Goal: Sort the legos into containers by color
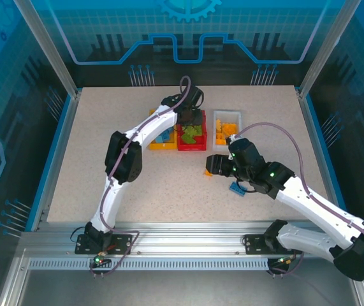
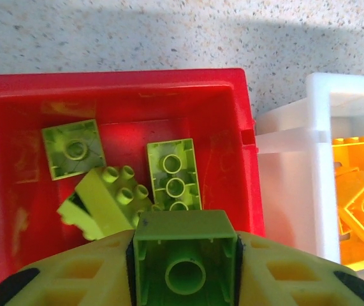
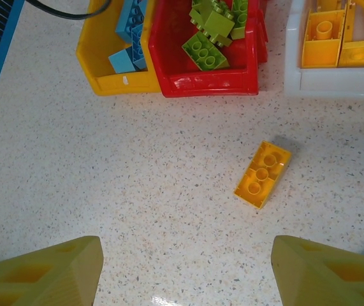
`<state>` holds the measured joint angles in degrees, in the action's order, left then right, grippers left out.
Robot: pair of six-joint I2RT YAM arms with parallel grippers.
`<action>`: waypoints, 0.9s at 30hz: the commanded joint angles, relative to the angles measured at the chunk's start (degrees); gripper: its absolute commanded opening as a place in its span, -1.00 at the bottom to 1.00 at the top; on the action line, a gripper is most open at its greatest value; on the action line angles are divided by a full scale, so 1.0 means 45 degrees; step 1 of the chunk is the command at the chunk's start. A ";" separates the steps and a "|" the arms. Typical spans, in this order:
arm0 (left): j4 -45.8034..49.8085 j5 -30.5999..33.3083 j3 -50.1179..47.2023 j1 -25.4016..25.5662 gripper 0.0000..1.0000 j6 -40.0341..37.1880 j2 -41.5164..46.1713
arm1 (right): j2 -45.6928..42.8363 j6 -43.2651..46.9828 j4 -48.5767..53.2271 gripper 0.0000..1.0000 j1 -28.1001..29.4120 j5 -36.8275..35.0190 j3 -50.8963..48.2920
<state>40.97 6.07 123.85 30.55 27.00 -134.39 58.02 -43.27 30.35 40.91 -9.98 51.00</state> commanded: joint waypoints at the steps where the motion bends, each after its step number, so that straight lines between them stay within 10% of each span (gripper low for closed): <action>1: 0.0721 -0.0853 0.0792 -0.0147 -0.04 -0.0028 -0.0351 | 0.0326 -0.0253 0.0218 0.44 -0.0204 -0.0090 0.0071; 10: 0.0323 -0.0845 -0.0737 -0.0043 0.19 0.0375 0.2483 | 0.3128 -0.1869 0.0720 0.51 -0.0096 -0.0836 0.0108; 27: -0.6155 -0.0867 -1.5157 0.4263 0.43 0.3013 1.4154 | 0.9350 -0.2751 -0.0677 0.33 -0.0322 -0.1662 0.2300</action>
<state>20.18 2.92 62.24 46.59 36.58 -73.34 98.00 -54.72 28.62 40.38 -15.73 59.77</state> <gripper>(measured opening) 0.712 0.673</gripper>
